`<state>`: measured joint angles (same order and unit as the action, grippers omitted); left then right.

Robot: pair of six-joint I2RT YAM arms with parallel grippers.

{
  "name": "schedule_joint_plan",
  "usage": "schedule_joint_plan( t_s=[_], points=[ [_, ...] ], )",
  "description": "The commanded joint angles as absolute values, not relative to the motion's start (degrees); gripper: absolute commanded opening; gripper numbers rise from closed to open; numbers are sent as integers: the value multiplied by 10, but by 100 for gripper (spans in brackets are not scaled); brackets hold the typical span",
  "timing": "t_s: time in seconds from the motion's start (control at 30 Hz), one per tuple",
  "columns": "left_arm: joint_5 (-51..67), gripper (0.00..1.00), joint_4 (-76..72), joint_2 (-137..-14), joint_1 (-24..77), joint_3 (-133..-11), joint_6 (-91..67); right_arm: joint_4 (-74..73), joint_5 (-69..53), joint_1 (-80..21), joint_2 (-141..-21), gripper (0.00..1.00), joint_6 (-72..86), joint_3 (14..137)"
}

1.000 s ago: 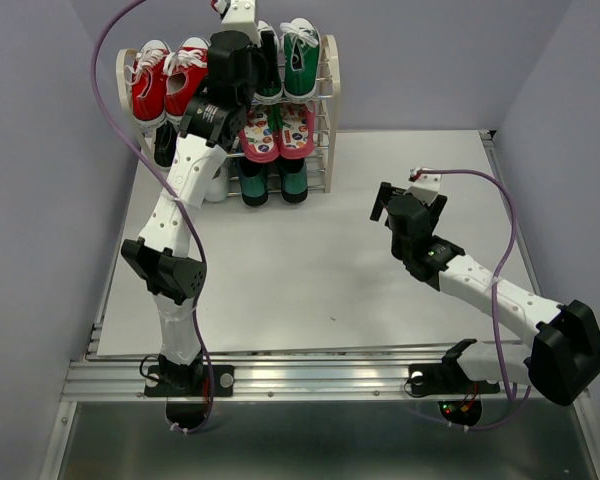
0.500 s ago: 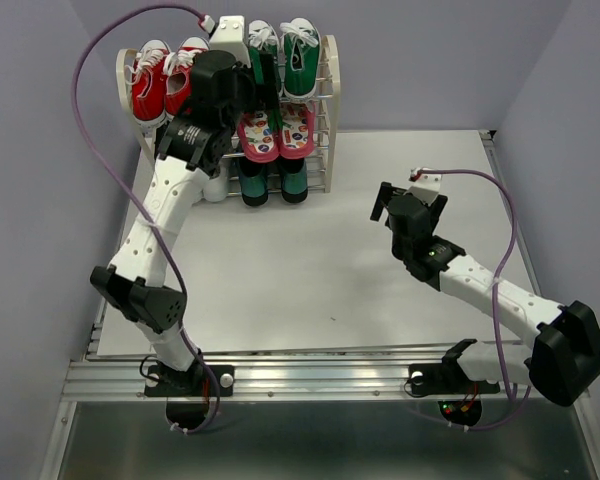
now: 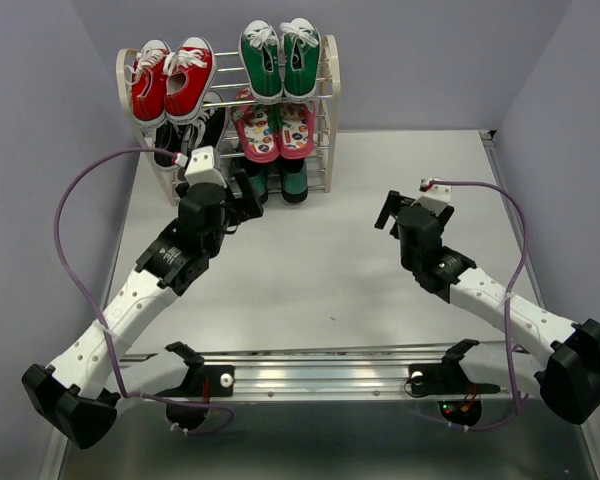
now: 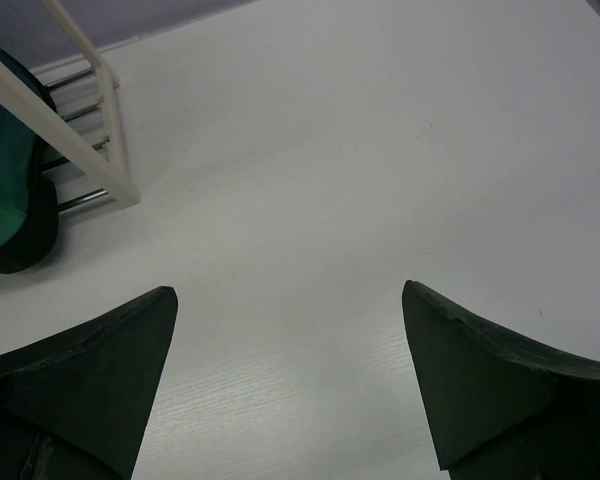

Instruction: Place and organize the shoes onto the shoe shelf

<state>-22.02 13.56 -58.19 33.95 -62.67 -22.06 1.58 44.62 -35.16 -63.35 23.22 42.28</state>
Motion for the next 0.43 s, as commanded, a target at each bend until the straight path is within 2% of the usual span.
schedule_joint_plan(
  t_s=[0.0,0.4],
  points=[
    [-316,99,184,-553,336,-580,-315,21,461,-347,-617,100,262,415],
    [-329,99,185,-485,337,-538,-336,24,450,-347,-617,100,271,417]
  ],
)
